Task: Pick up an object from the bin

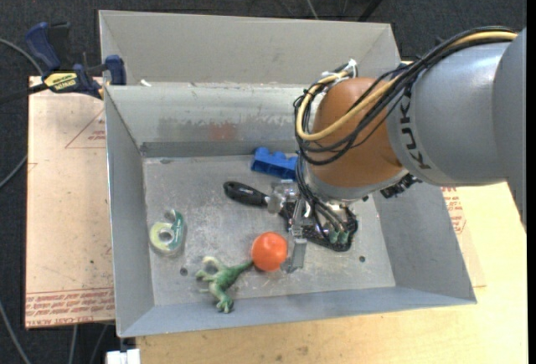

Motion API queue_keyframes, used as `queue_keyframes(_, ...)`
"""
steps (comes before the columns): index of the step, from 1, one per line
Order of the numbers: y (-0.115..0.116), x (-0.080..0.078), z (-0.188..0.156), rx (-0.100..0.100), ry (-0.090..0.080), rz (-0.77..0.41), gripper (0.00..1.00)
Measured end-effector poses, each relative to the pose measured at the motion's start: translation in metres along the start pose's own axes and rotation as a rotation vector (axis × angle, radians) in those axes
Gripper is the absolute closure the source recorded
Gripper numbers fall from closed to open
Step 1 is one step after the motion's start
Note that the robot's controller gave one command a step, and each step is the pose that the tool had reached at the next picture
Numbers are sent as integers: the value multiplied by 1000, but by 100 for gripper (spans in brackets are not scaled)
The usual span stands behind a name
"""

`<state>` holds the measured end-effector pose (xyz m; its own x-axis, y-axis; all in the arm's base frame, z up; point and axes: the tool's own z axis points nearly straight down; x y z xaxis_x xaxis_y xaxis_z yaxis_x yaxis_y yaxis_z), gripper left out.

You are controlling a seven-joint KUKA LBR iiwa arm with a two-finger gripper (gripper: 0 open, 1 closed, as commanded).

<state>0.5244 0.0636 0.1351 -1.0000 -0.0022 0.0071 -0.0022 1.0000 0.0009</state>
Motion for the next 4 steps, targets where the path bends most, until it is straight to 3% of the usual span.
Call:
queue_keyframes(1,0,-1,-4,-1,-7,1,0)
queue_keyframes(2,5,10,14,1,-17,-55,0)
queue_keyframes(3,-23,31,43,-1,-5,-321,0)
queue_keyframes(4,4,18,54,4,-8,-428,0)
